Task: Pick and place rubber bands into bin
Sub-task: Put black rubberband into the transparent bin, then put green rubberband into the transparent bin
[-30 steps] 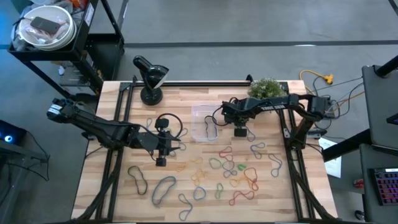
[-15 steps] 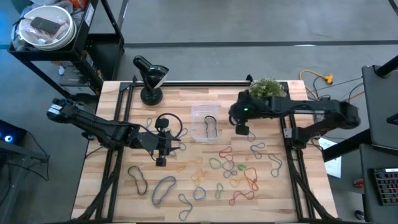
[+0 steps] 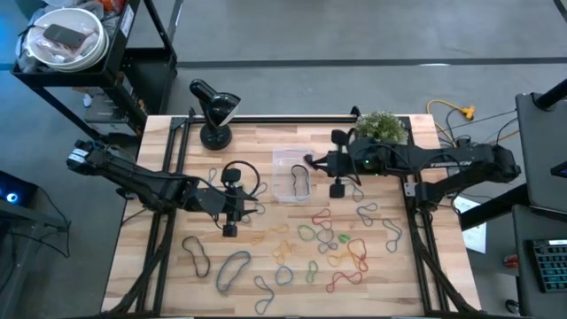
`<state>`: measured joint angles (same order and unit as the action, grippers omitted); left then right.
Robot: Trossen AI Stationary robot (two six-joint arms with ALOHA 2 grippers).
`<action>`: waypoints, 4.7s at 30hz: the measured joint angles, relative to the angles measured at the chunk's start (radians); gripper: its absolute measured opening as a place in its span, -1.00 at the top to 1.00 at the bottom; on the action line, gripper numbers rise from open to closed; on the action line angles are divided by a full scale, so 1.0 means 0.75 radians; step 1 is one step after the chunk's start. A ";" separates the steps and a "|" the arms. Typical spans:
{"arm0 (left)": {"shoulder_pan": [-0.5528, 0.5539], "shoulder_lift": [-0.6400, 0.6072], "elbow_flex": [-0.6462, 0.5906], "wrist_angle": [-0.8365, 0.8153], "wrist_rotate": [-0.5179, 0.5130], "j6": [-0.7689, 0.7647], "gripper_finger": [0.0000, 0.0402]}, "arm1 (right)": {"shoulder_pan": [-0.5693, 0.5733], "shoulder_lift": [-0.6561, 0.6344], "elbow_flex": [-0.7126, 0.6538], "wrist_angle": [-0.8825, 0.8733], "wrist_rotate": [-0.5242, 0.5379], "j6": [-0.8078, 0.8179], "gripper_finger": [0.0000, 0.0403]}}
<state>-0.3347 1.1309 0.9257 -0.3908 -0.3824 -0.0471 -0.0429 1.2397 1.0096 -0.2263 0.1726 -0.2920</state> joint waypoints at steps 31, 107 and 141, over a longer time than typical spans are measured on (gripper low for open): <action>0.000 0.000 0.000 -0.021 0.001 -0.004 0.42 | -0.037 0.463 0.000 0.250 -0.193 0.072 0.60; 0.645 0.436 -0.373 -0.013 0.454 -0.138 0.90 | 0.348 -0.066 -0.141 -0.424 -0.051 0.440 0.24; 0.458 0.184 -0.151 0.449 0.380 0.279 1.00 | 0.348 -0.065 -0.223 -0.428 0.018 0.527 0.44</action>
<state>0.0090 1.2690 0.8125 -0.0538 -0.0971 0.1620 0.2180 1.1908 0.8426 -0.5469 0.1864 0.1036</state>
